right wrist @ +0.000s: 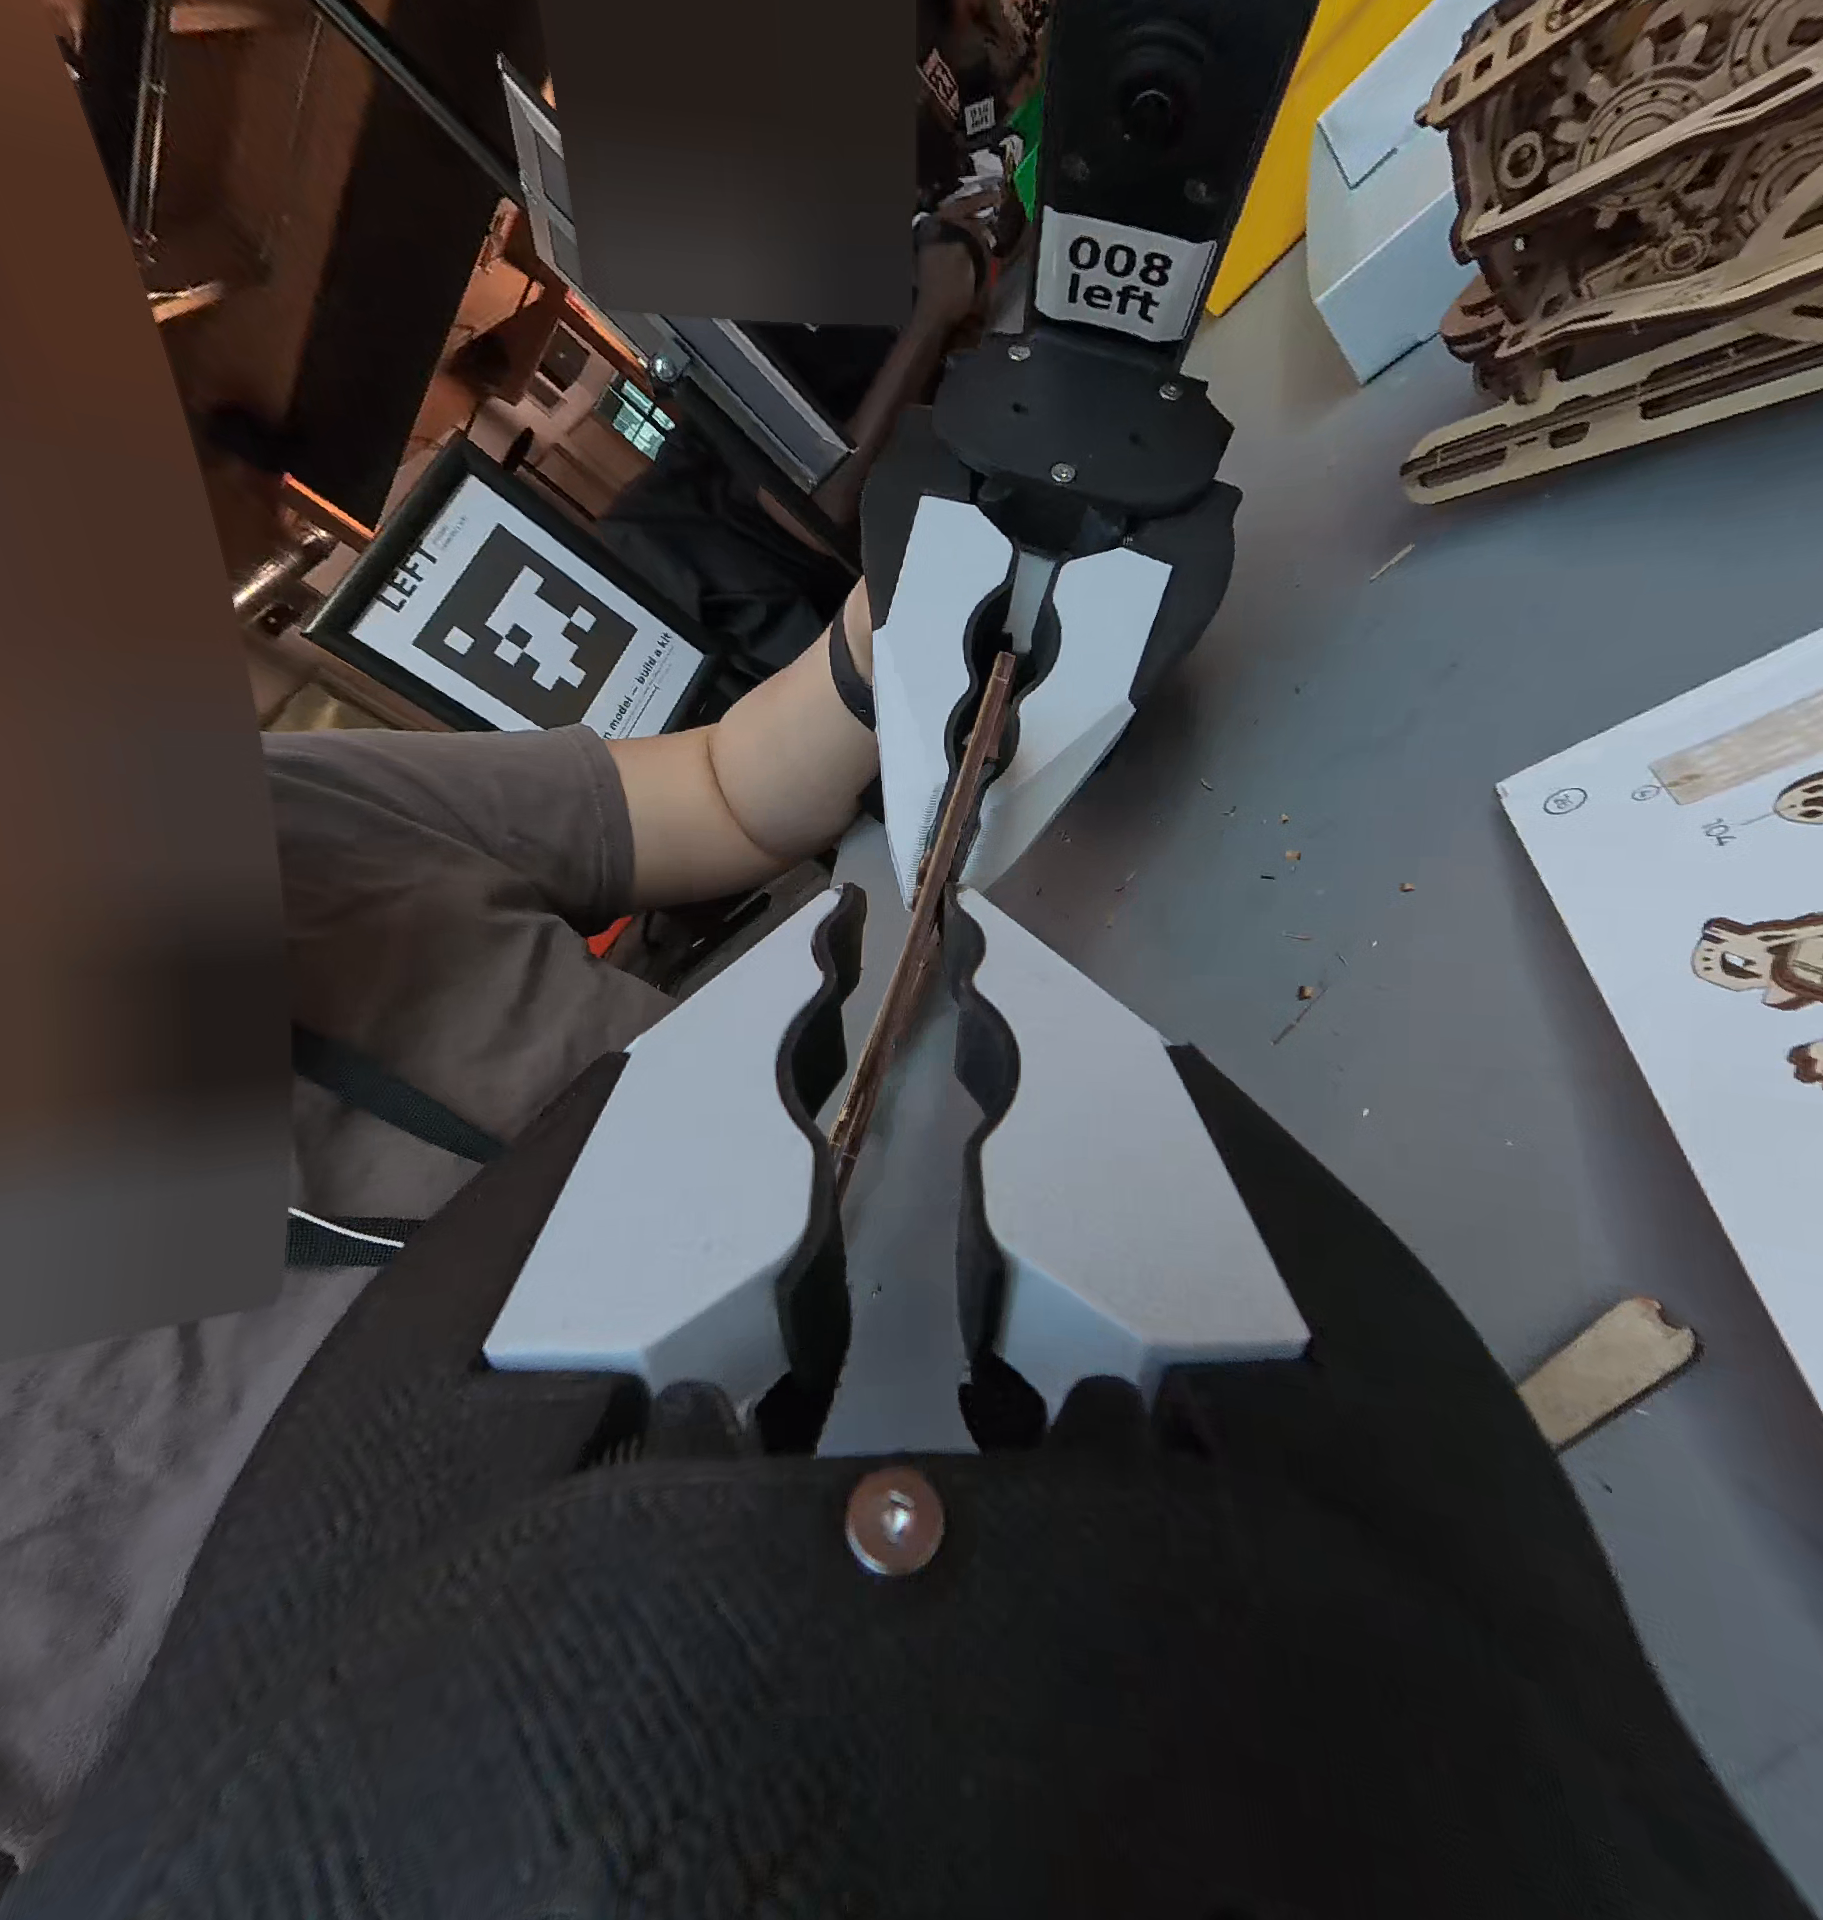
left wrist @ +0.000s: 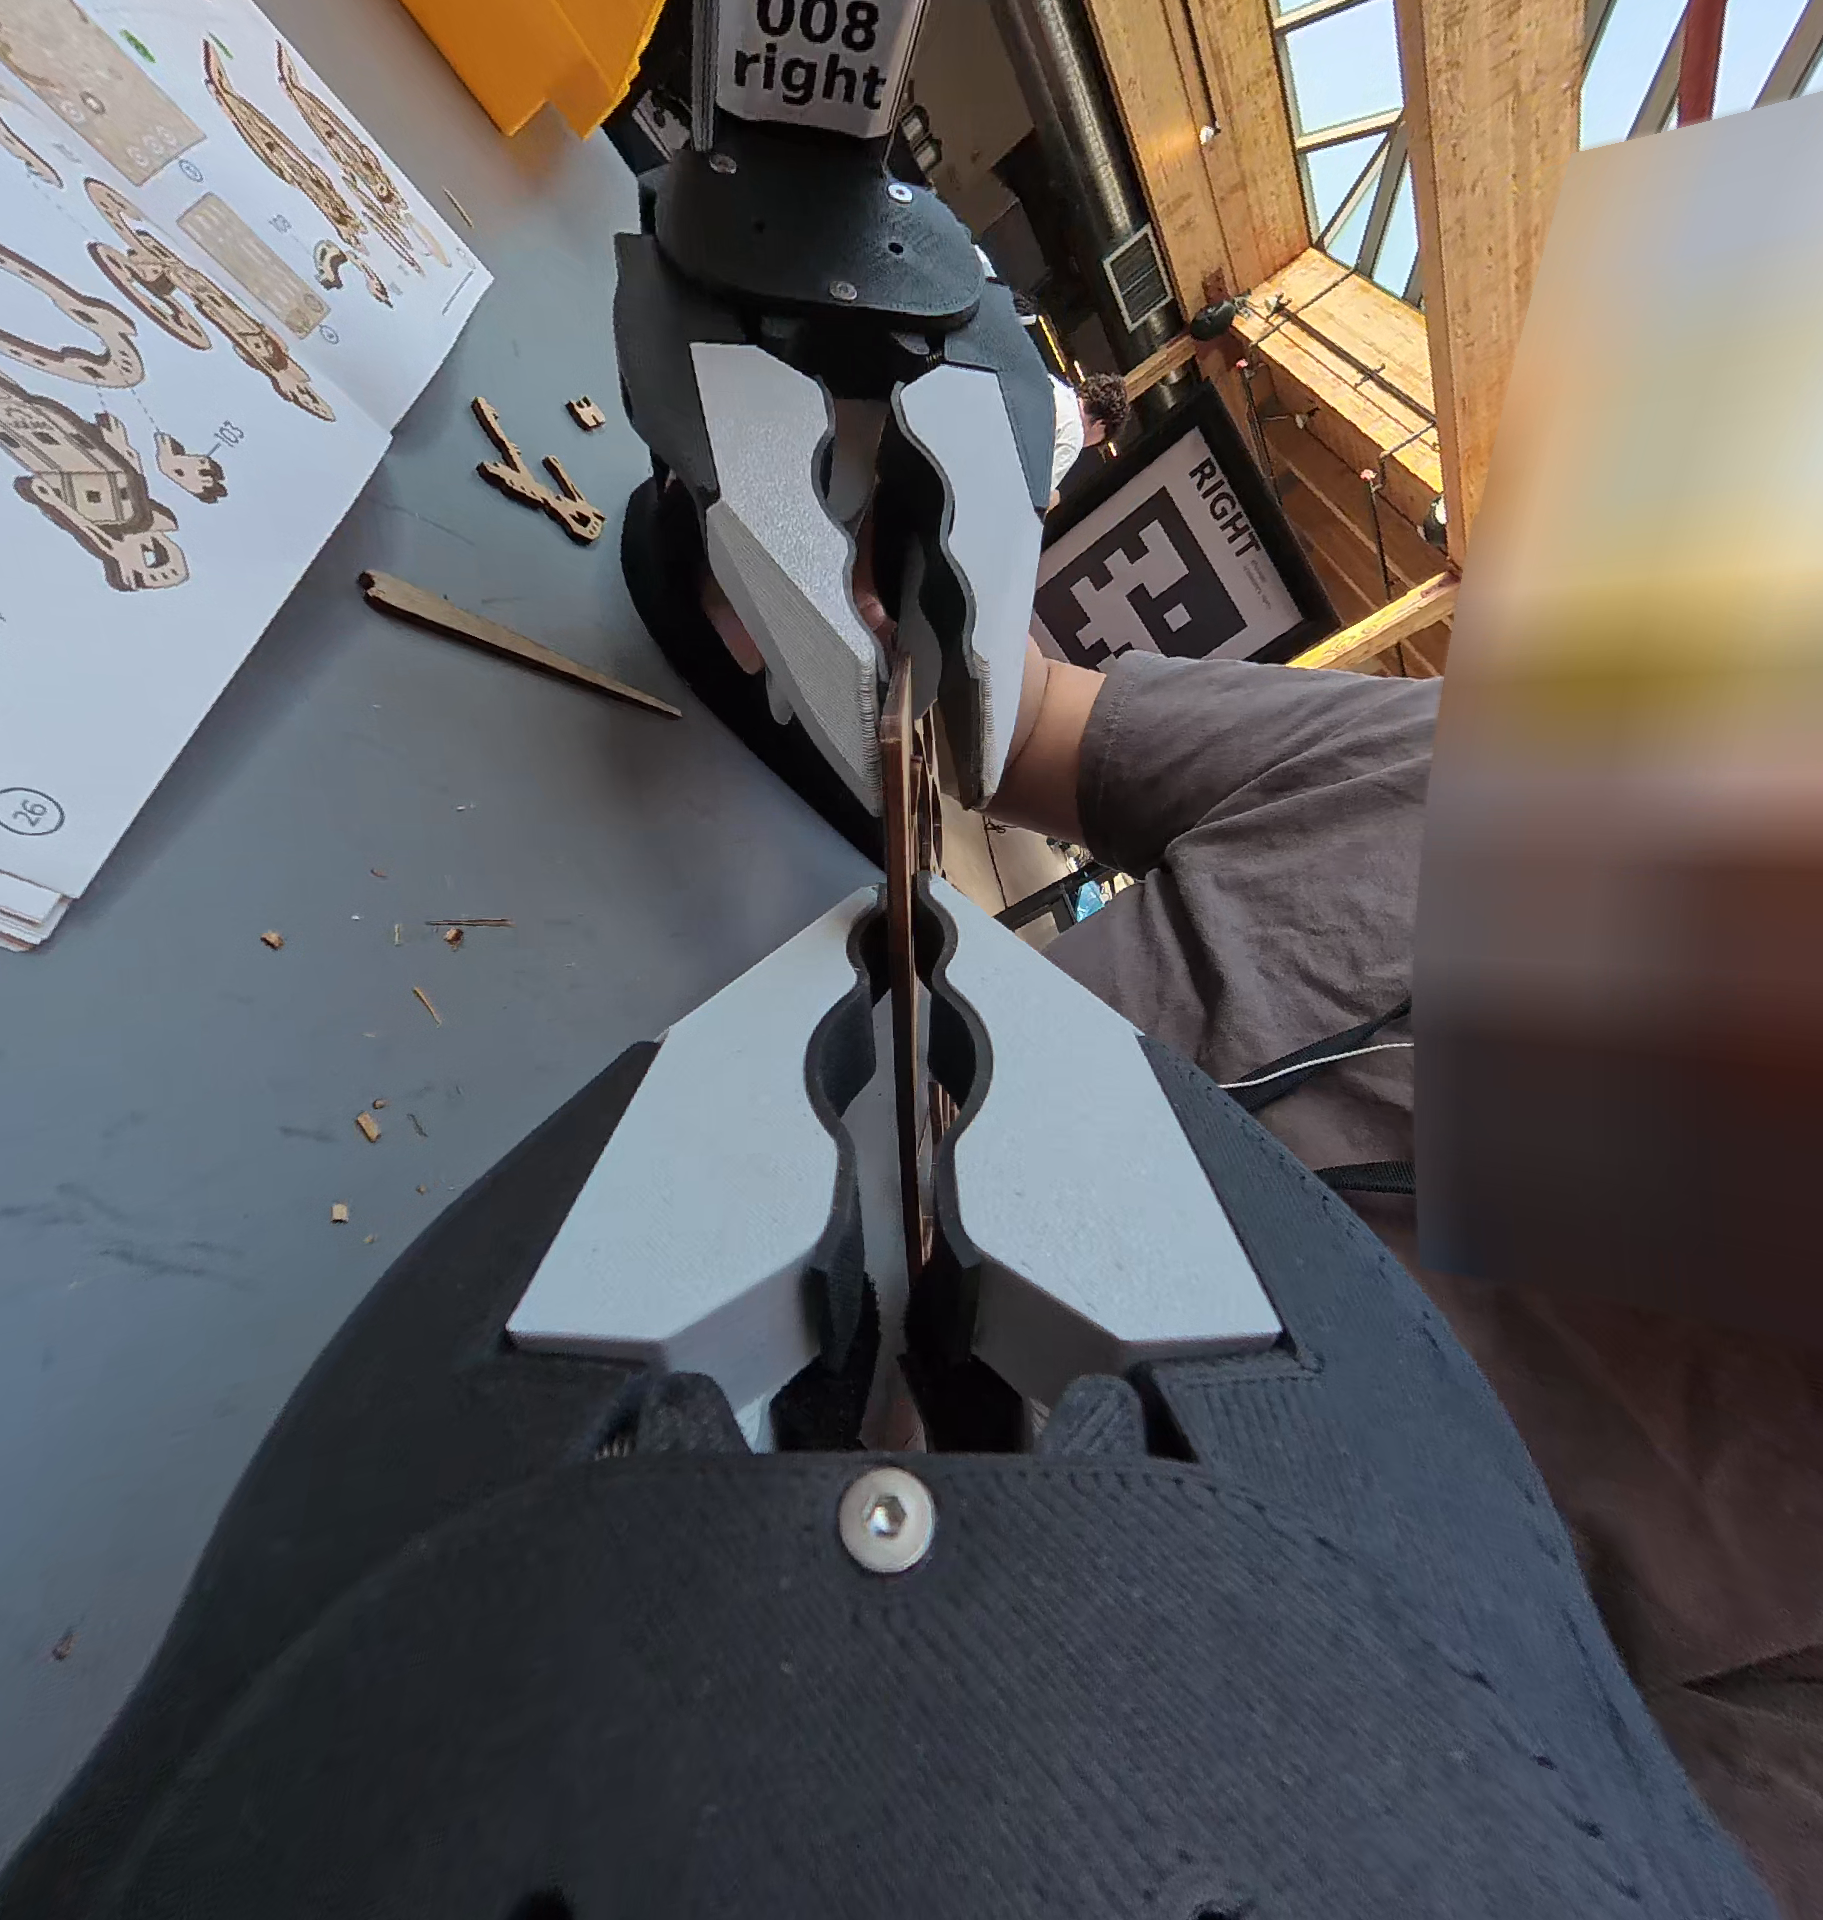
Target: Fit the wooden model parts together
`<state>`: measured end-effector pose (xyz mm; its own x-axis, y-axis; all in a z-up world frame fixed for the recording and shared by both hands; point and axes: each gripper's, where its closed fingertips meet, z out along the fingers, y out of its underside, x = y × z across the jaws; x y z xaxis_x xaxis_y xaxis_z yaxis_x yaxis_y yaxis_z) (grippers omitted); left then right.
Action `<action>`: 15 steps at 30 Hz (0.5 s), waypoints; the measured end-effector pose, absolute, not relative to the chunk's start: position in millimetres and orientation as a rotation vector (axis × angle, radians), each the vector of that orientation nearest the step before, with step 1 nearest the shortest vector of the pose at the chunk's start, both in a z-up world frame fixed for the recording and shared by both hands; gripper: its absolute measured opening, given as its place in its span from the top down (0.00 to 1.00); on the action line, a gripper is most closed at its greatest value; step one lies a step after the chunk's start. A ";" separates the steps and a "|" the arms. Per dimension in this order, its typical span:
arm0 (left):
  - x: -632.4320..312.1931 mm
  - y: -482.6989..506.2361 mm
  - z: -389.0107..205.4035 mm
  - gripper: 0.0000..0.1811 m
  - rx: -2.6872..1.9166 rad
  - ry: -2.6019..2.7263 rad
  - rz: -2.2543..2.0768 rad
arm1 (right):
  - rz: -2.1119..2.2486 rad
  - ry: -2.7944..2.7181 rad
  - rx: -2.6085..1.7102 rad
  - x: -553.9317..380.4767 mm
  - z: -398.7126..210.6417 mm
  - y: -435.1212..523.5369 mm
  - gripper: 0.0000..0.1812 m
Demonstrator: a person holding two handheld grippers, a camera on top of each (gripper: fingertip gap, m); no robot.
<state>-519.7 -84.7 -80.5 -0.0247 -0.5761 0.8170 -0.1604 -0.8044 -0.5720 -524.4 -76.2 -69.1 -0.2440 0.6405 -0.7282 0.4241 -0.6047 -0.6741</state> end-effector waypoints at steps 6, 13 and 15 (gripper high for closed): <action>-519.4 -84.6 -79.4 1.00 -1.938 0.775 -1.905 | 1.912 -1.304 -1.805 -524.6 -70.1 -74.7 0.96; -518.8 -86.1 -78.3 1.00 -1.932 0.791 -1.899 | 1.984 -1.280 -1.800 -523.9 -69.2 -75.2 0.97; -519.0 -85.3 -78.7 1.00 -1.933 0.794 -1.882 | 2.012 -1.242 -1.819 -524.5 -69.7 -73.5 0.98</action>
